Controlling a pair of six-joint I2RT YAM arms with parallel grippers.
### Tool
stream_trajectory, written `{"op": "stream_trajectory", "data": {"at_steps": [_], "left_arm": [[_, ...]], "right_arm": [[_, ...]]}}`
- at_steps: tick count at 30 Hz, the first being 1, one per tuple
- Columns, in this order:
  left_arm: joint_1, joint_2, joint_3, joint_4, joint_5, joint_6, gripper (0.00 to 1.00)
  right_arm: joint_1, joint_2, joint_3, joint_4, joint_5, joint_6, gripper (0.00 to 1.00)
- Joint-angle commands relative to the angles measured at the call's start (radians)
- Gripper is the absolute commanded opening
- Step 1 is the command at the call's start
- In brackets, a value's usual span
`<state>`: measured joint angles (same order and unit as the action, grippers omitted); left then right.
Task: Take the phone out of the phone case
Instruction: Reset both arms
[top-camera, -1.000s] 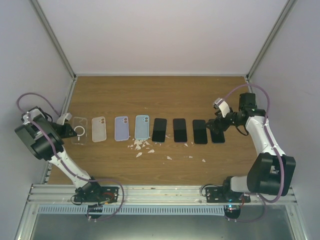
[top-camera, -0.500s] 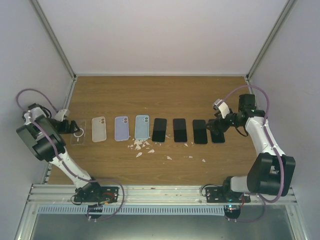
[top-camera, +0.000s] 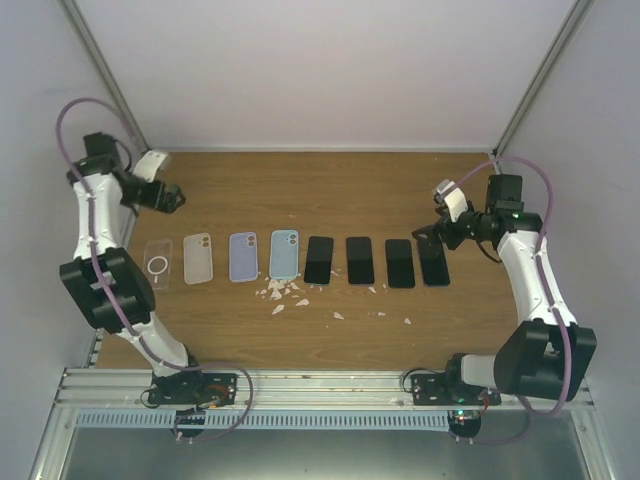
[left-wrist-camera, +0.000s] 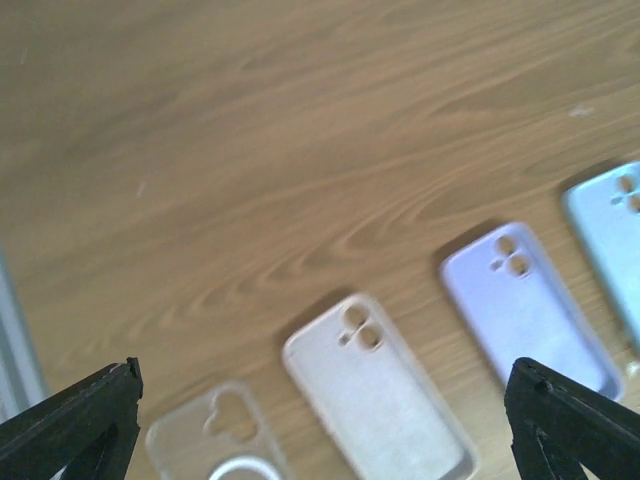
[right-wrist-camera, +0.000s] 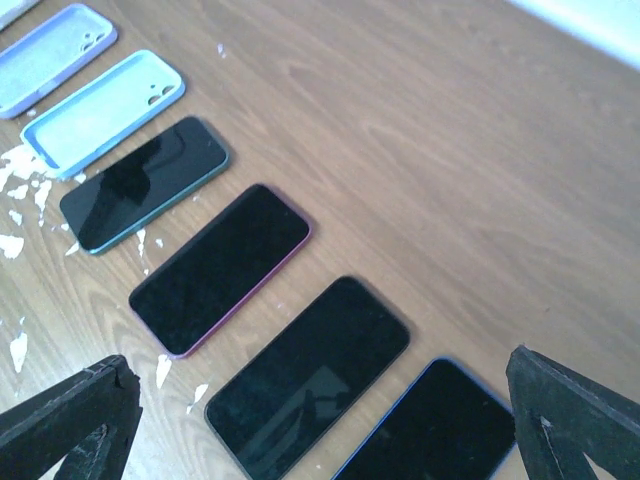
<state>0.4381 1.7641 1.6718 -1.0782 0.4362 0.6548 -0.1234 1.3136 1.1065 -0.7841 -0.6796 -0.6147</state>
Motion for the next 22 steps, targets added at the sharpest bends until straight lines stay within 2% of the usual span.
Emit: {"op": "stream_trajectory", "data": {"at_steps": [1,6,11,17,22], "left_arm": [[-0.165,-0.093,0.069,0.022,-0.006,-0.123,0.99],[-0.351,-0.149,0.03,0.138,-0.025,-0.304,0.99],[-0.528,-0.239,-0.139,0.319,-0.084,-0.408,0.99],[-0.594,-0.318,-0.307,0.436,-0.077,-0.48,0.99],[-0.602,-0.355,-0.37,0.478,-0.066,-0.494,0.99]], "right_arm": [[0.008,-0.022,0.069,0.034,-0.015,0.055,1.0],[0.008,-0.012,0.117,0.063,-0.045,0.126,1.0],[0.008,-0.013,0.091,0.107,-0.082,0.173,0.99],[0.01,-0.019,0.005,0.153,-0.099,0.191,1.0],[0.009,-0.032,-0.035,0.187,-0.107,0.216,1.0]]}}
